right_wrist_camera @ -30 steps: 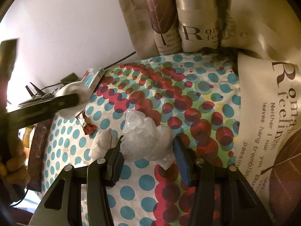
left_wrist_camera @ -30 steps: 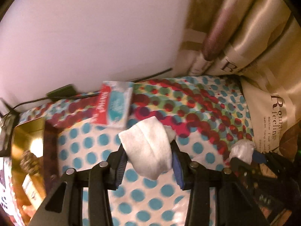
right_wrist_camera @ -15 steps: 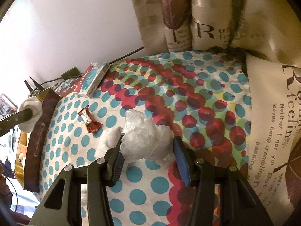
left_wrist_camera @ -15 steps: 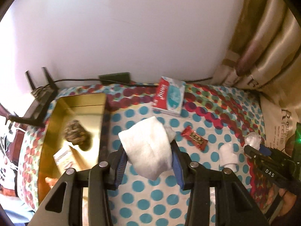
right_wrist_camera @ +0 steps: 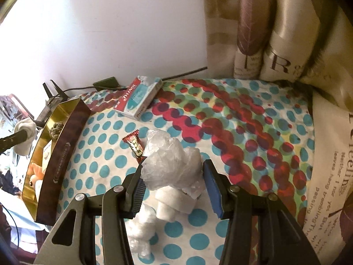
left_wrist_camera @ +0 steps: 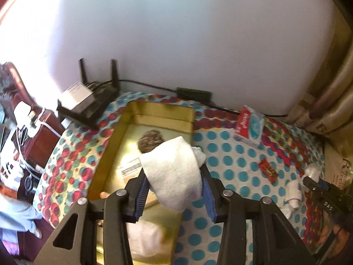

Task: Organize objects
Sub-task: 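Carry the white towel toward the gold tray with the left gripper while right holds the bag, then lower the white towel into the tray and open left while right releases the plastic bag there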

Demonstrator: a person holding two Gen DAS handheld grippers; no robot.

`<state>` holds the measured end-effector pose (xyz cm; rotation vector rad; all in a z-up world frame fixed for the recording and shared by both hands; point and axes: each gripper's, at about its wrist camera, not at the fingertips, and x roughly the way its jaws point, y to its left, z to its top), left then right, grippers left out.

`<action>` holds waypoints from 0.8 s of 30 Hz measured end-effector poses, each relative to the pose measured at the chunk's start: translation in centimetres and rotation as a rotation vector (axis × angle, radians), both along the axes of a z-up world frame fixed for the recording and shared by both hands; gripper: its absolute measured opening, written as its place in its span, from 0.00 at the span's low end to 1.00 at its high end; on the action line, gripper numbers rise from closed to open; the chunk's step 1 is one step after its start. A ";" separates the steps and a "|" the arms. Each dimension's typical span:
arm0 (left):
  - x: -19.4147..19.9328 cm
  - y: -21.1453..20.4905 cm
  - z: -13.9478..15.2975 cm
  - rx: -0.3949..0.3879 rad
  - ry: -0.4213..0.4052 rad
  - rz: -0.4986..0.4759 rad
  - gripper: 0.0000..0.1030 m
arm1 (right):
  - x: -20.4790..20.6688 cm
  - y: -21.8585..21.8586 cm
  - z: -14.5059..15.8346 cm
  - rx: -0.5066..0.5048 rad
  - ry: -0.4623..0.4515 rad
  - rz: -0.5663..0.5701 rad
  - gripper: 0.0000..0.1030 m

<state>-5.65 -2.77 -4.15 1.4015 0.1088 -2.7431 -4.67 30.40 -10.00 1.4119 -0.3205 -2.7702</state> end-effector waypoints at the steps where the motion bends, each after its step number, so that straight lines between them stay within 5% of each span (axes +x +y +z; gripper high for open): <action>1: 0.1 -0.7 -0.1 0.003 -0.003 0.016 0.42 | -0.1 -0.1 0.1 -0.001 0.001 0.001 0.46; 10: 0.1 -6.4 -3.7 0.083 -0.084 0.134 0.43 | -0.5 -1.5 0.5 0.010 0.002 0.016 0.46; 24: -1.2 -7.1 -6.6 0.071 -0.154 0.127 0.53 | -0.6 -3.4 0.7 0.028 -0.007 0.037 0.46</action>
